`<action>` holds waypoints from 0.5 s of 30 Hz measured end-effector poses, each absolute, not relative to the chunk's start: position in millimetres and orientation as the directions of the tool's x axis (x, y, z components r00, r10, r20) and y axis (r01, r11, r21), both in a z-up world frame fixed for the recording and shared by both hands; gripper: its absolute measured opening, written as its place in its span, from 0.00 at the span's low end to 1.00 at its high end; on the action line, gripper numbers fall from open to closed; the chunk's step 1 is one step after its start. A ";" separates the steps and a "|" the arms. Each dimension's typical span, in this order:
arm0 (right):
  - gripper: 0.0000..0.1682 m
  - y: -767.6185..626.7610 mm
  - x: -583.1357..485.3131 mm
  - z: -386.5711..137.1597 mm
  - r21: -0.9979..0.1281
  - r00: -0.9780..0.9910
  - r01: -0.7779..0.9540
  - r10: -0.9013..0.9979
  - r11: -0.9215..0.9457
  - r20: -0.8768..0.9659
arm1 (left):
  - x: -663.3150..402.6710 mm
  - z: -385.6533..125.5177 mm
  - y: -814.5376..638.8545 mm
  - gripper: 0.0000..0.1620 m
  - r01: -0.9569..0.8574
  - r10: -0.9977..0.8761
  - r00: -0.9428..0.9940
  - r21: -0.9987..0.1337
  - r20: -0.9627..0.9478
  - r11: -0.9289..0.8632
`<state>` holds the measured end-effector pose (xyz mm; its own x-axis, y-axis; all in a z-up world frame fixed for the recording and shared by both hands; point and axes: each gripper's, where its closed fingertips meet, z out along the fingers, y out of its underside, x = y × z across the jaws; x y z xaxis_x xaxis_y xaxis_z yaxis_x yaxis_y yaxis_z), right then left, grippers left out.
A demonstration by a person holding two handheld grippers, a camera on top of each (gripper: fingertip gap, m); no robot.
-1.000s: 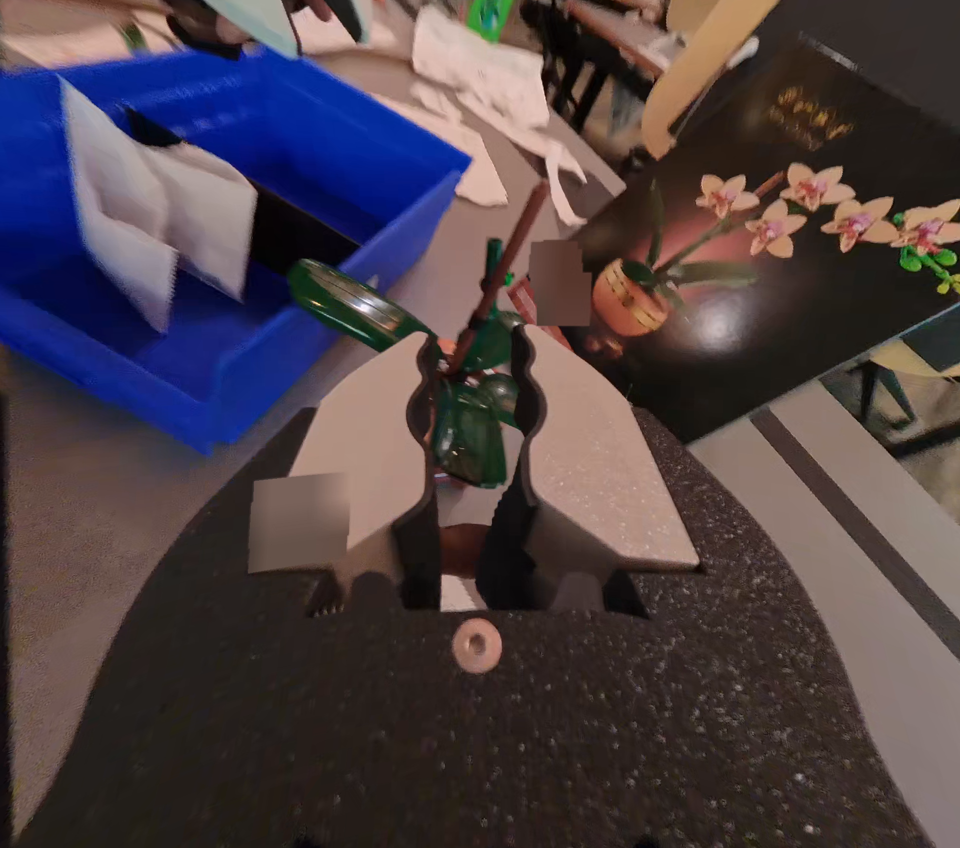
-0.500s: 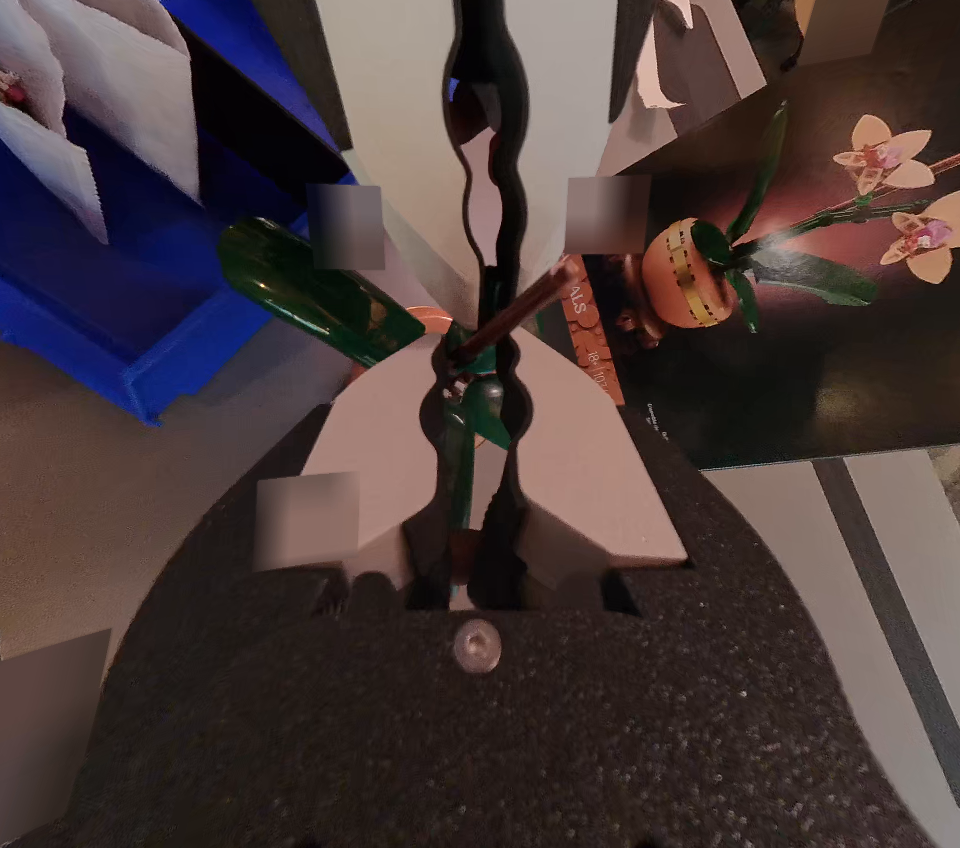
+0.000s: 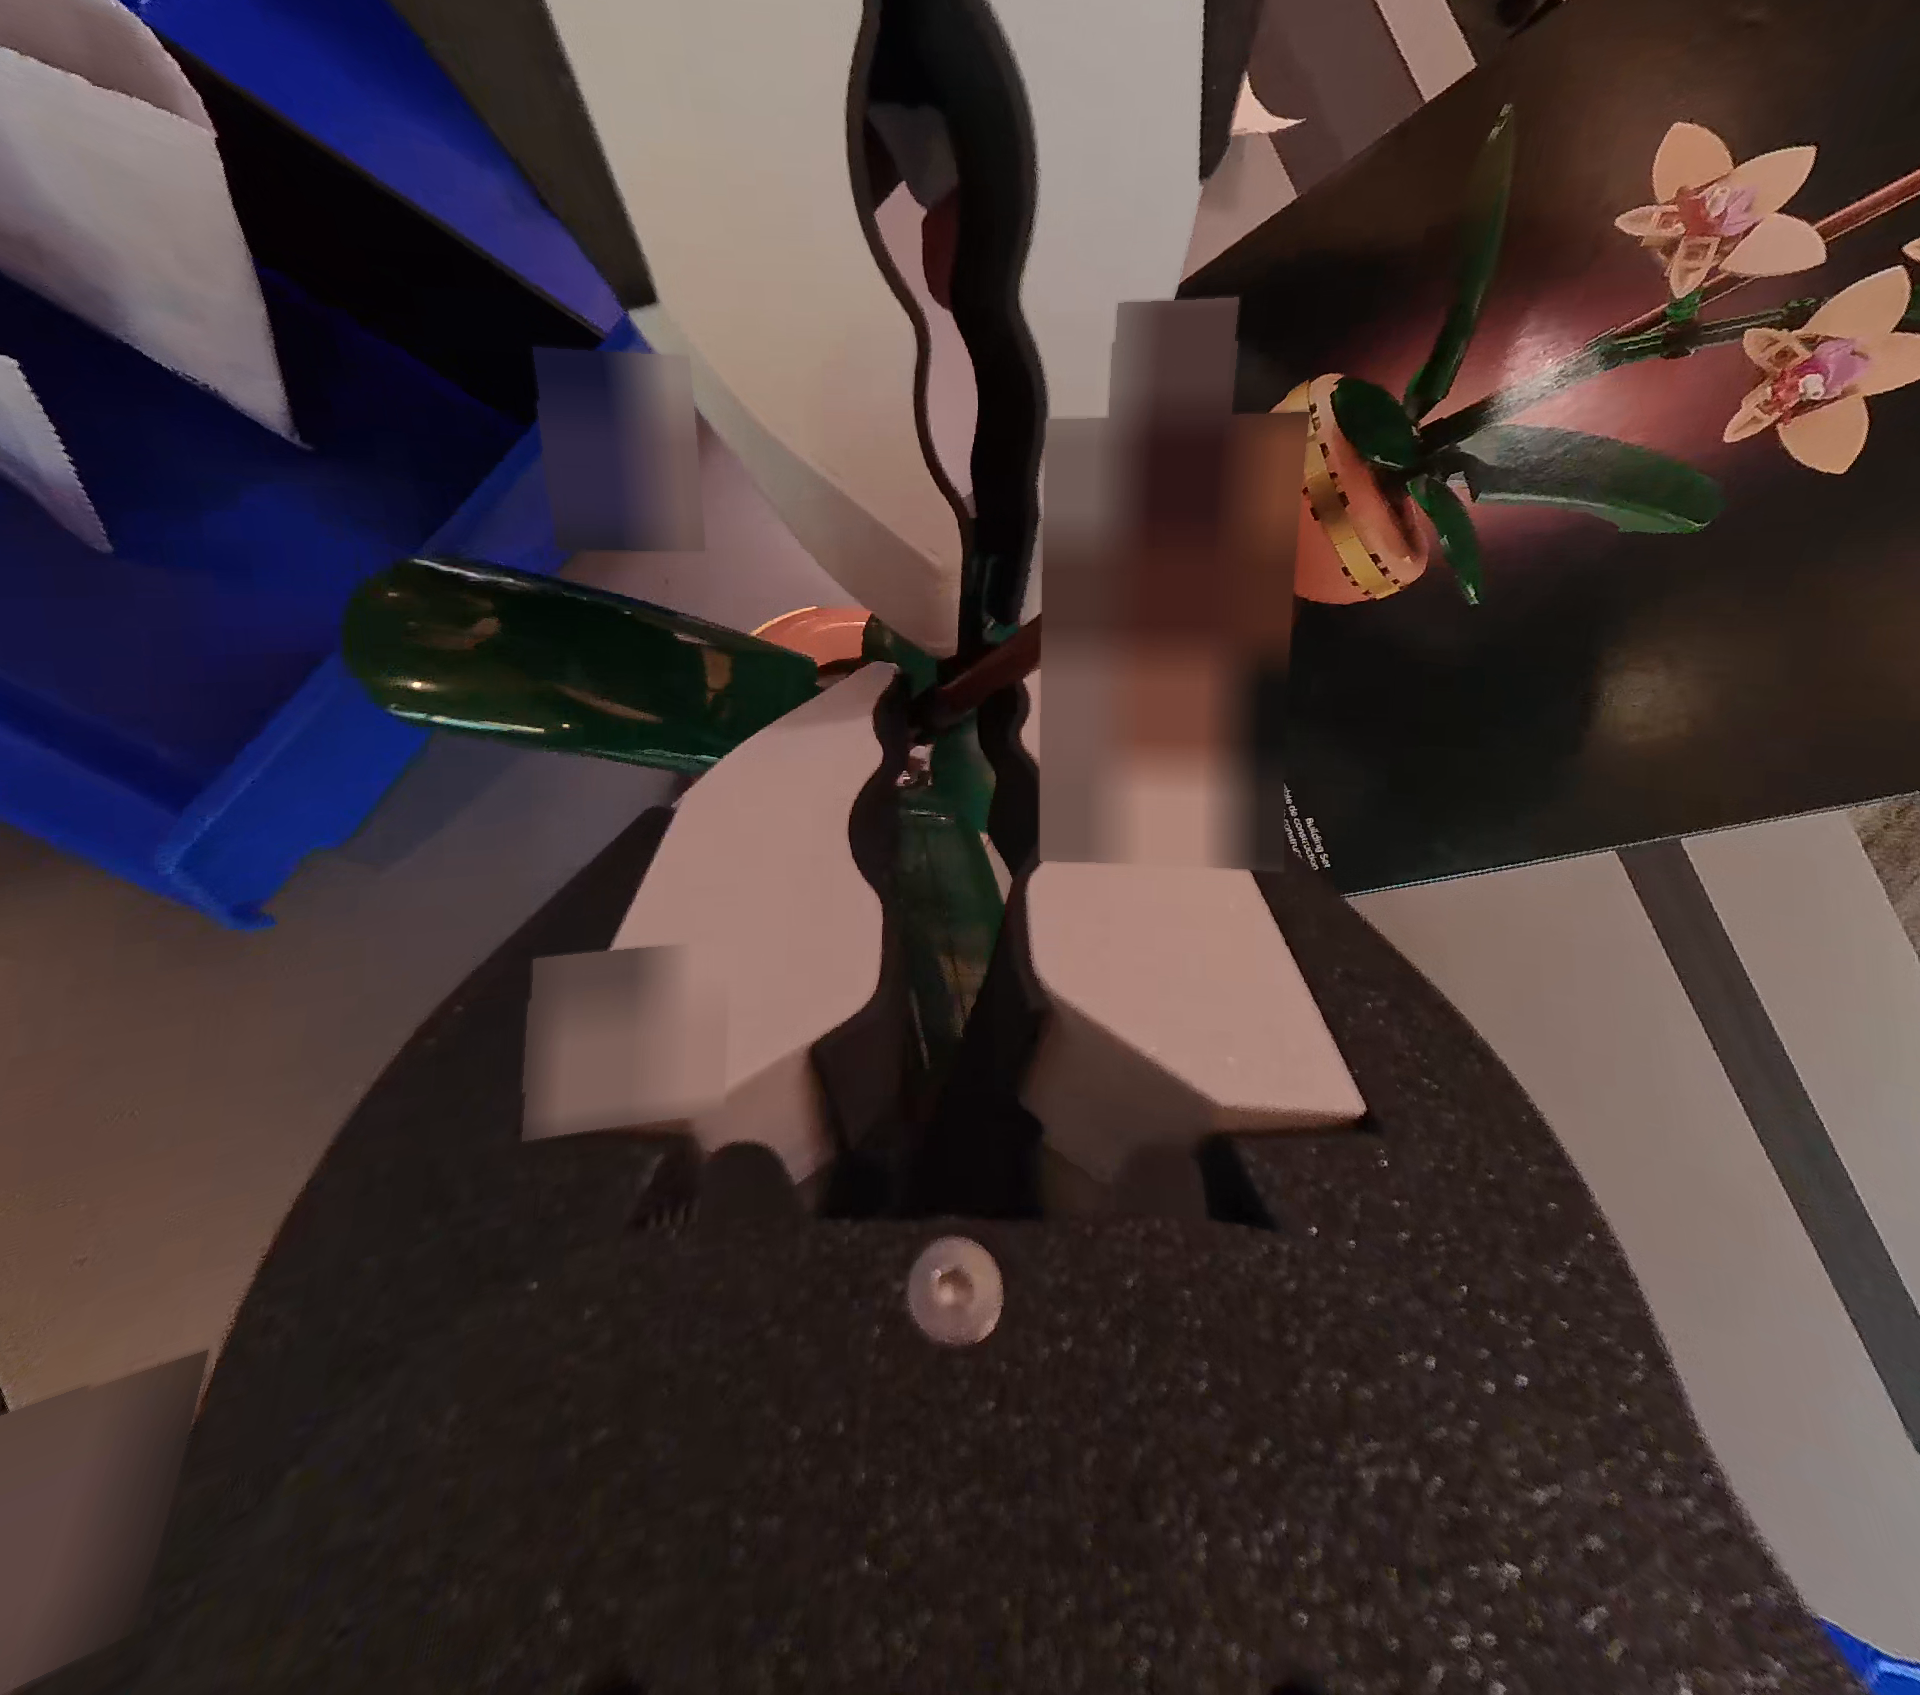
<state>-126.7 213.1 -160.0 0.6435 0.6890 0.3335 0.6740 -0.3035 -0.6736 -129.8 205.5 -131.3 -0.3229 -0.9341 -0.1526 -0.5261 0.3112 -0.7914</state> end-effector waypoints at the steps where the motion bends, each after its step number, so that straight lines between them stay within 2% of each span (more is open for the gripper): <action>1: 0.08 212.9 -126.3 -160.2 -0.671 0.644 0.675 0.689 -0.308 0.332 | -128.9 -130.8 206.7 0.04 -0.524 -0.934 -0.322 -0.792 -0.156 0.312; 3: 0.08 213.2 -125.7 -160.3 -0.663 0.644 0.680 0.687 -0.313 0.336 | -129.0 -127.9 207.0 0.04 -0.511 -0.937 -0.318 -0.806 -0.146 0.300; 6: 0.07 211.2 -124.9 -160.3 -0.657 0.640 0.681 0.698 -0.323 0.320 | -134.2 -64.1 213.9 0.04 -0.309 -0.959 -0.263 -0.932 -0.108 0.190; 10: 0.07 211.6 -126.6 -159.5 -0.665 0.639 0.674 0.706 -0.321 0.306 | -162.2 -35.8 214.6 0.04 -0.289 -0.951 -0.239 -0.921 -0.196 0.262; 11: 0.10 211.6 -127.8 -158.1 -0.677 0.640 0.663 0.711 -0.319 0.291 | -170.1 -31.2 209.6 0.04 -0.257 -0.950 -0.241 -0.931 -0.198 0.259; 12: 0.19 213.0 -128.4 -152.7 -0.702 0.649 0.642 0.705 -0.308 0.285 | -178.9 -27.2 203.3 0.04 -0.214 -0.952 -0.242 -0.947 -0.186 0.239; 15: 0.31 207.1 -131.5 -121.4 -0.795 0.667 0.571 0.681 -0.206 0.303 | -211.0 -11.1 174.2 0.04 -0.011 -0.953 -0.292 -0.996 -0.078 0.085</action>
